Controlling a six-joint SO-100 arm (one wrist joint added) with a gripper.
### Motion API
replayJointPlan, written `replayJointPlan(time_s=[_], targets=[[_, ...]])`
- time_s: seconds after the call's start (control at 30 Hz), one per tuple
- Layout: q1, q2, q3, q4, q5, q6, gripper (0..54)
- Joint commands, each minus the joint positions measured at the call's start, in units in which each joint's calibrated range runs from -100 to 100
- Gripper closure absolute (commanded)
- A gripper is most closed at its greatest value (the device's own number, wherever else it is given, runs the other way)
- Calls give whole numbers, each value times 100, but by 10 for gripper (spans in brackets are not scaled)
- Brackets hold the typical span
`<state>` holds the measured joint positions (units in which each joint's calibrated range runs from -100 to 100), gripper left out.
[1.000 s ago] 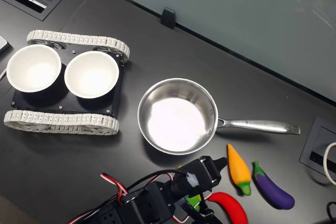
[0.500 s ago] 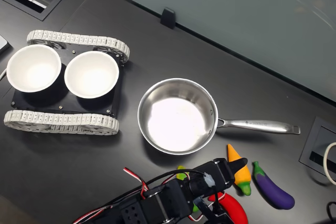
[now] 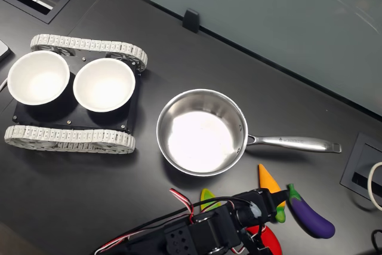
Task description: Pick up the carrot and place them in the pan
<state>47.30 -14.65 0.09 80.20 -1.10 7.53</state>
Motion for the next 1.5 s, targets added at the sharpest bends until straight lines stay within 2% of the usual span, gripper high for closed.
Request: replayJointPlan(time_s=[0.0, 0.37, 0.67, 1.47], targets=[[132, 153, -468, -382, -68, -173, 211], [270, 743, -850, -348, -127, -324, 209], [247, 1427, -1722, -7, -142, -341, 213], [75, 2844, -3212, 727, -186, -341, 219]])
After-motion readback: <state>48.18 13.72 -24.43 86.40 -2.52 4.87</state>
